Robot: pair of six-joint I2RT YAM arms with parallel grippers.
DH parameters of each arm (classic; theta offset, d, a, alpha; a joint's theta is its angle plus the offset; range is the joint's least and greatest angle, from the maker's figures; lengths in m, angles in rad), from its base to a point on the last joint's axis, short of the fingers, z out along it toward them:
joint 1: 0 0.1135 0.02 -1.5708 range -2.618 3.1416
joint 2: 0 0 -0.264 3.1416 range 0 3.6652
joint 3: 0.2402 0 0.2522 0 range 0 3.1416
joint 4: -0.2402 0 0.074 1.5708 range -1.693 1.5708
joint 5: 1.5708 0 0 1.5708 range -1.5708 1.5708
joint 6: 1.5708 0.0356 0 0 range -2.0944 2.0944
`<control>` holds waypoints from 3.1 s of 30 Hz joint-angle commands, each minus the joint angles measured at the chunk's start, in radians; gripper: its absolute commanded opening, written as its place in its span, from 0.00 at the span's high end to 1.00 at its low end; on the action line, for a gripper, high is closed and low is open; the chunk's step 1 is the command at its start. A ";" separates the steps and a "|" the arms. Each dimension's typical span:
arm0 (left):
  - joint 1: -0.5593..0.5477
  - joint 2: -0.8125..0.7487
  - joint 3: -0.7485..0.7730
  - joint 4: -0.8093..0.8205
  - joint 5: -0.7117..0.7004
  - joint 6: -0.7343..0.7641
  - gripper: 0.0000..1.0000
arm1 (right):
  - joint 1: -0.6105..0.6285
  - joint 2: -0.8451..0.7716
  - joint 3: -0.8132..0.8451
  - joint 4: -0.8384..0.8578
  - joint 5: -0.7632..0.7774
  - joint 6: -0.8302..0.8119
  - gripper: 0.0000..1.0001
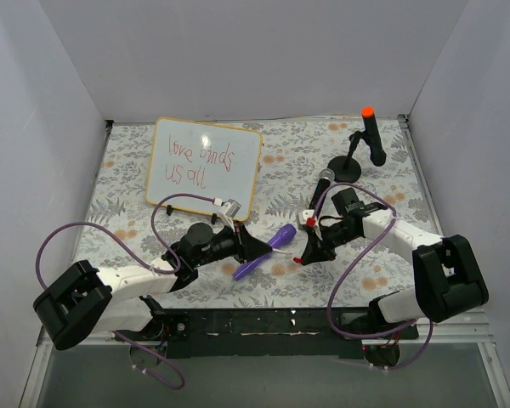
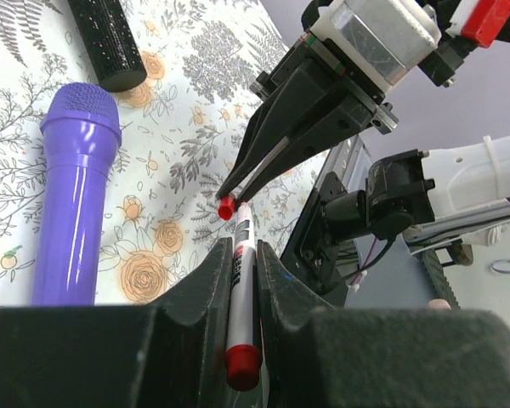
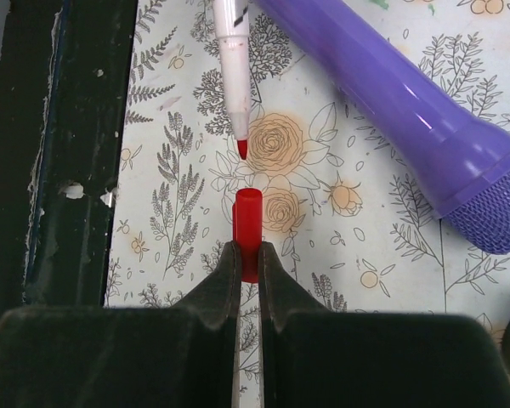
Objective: Write a sentence on the whiteboard
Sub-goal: Close the whiteboard marker at the center of the board.
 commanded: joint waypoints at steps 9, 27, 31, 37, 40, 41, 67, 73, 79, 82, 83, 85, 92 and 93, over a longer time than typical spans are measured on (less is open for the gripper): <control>-0.005 -0.009 0.013 -0.063 0.057 0.051 1.00 | 0.008 -0.040 -0.030 -0.009 -0.027 -0.077 0.99; -0.006 0.067 0.038 0.006 0.071 0.035 1.00 | 0.013 -0.031 -0.030 -0.006 -0.027 -0.072 0.99; -0.006 0.067 0.040 0.010 0.075 0.033 1.00 | 0.016 -0.031 -0.030 -0.006 -0.026 -0.069 0.99; -0.008 0.075 0.046 0.014 0.080 0.030 1.00 | 0.019 -0.028 -0.030 -0.003 -0.024 -0.065 0.99; -0.008 0.078 0.047 0.020 0.080 0.027 1.00 | 0.019 -0.026 -0.029 -0.004 -0.024 -0.063 0.99; -0.009 0.084 0.049 0.022 0.080 0.027 1.00 | 0.019 -0.026 -0.029 -0.003 -0.026 -0.063 0.99; -0.017 0.057 0.053 -0.027 0.039 0.061 1.00 | 0.022 -0.023 -0.029 -0.006 -0.029 -0.063 0.99; -0.017 0.067 0.061 -0.029 0.040 0.065 1.00 | 0.022 -0.026 -0.029 -0.006 -0.029 -0.065 0.99; -0.017 0.080 0.069 -0.032 0.048 0.068 1.00 | 0.022 -0.026 -0.029 -0.006 -0.029 -0.063 0.99; -0.017 0.083 0.072 -0.032 0.046 0.070 1.00 | 0.022 -0.025 -0.029 -0.006 -0.029 -0.065 0.99; -0.017 0.086 0.073 -0.032 0.045 0.071 1.00 | 0.022 -0.025 -0.029 -0.006 -0.029 -0.063 0.99; -0.017 0.090 0.075 -0.033 0.049 0.073 1.00 | 0.022 -0.023 -0.029 -0.007 -0.029 -0.063 0.99; -0.018 0.103 0.084 -0.032 0.052 0.076 1.00 | 0.022 -0.023 -0.029 -0.007 -0.029 -0.063 0.99; -0.017 0.104 0.084 -0.030 0.055 0.076 1.00 | 0.022 -0.025 -0.029 -0.007 -0.029 -0.063 0.99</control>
